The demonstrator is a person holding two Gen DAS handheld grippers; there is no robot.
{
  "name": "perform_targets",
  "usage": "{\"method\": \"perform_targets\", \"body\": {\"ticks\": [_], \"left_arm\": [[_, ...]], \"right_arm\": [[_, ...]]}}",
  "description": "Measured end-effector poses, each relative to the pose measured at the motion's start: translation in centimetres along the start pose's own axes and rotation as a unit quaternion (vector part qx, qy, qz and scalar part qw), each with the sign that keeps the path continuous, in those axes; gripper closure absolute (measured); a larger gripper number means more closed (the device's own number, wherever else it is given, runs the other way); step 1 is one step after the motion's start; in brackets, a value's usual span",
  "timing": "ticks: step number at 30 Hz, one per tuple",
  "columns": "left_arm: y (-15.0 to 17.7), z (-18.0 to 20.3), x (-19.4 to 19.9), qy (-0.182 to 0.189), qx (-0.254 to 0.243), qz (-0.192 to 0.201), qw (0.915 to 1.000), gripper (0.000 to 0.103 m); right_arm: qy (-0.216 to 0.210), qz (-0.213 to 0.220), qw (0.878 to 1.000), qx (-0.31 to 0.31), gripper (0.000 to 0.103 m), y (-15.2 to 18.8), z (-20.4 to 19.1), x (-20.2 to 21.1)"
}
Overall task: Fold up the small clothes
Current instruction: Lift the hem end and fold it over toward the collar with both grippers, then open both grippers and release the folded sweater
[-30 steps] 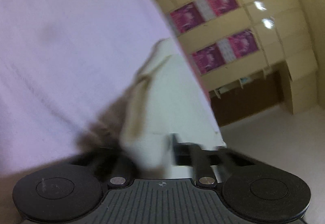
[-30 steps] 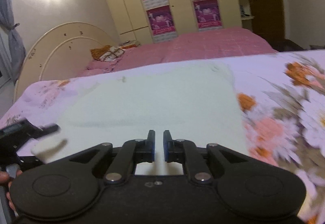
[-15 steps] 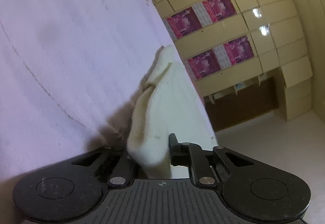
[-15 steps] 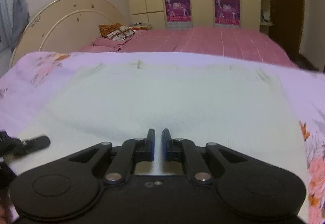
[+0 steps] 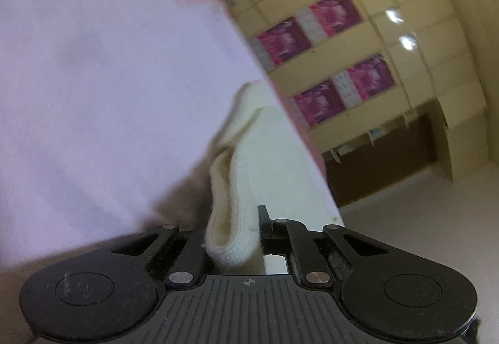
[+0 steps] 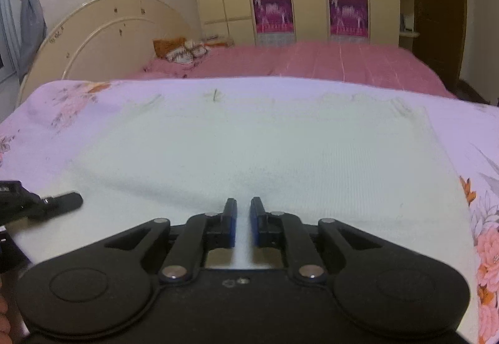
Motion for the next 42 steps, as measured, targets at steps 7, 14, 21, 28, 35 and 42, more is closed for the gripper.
{"method": "perform_targets", "body": {"ticks": [7,14,21,28,35,42], "left_arm": [[-1.1,11.8,0.8,-0.004,-0.237,0.018,0.9712,0.096],[4.4,22.2,-3.5,0.049,-0.382,-0.053,0.9213,0.096],[14.1,26.8,-6.4,0.091,-0.484,-0.16,0.8556,0.075],[3.4,21.1,-5.8,0.036,-0.348,-0.073,0.9341,0.075],[0.6,17.5,-11.2,-0.029,-0.334,-0.093,0.9374,0.069],[-0.3,16.2,-9.9,-0.018,-0.318,-0.062,0.9458,0.063]], "right_arm": [[-0.015,0.004,0.999,-0.043,0.095,-0.3,0.9,0.1],[0.005,0.103,0.982,-0.16,0.086,-0.8,6.6,7.0],[-0.033,0.135,0.954,-0.267,0.037,0.8,13.9,12.4],[-0.1,0.128,0.948,-0.276,0.048,1.1,14.8,12.0],[-0.116,0.081,0.959,-0.247,0.056,0.6,12.9,7.3],[-0.134,0.058,0.968,-0.206,0.059,-1.0,11.4,6.1]]}}
Point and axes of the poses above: each gripper's, at about its wrist camera, not at the fingertips, and x roughly against the way its jaws point, z to its right, y to its underside, the point moved 7 cm from there along -x, roughly the way its jaws point, and after that the axes turned 9 degrees about -y, right-handed, at the moved point
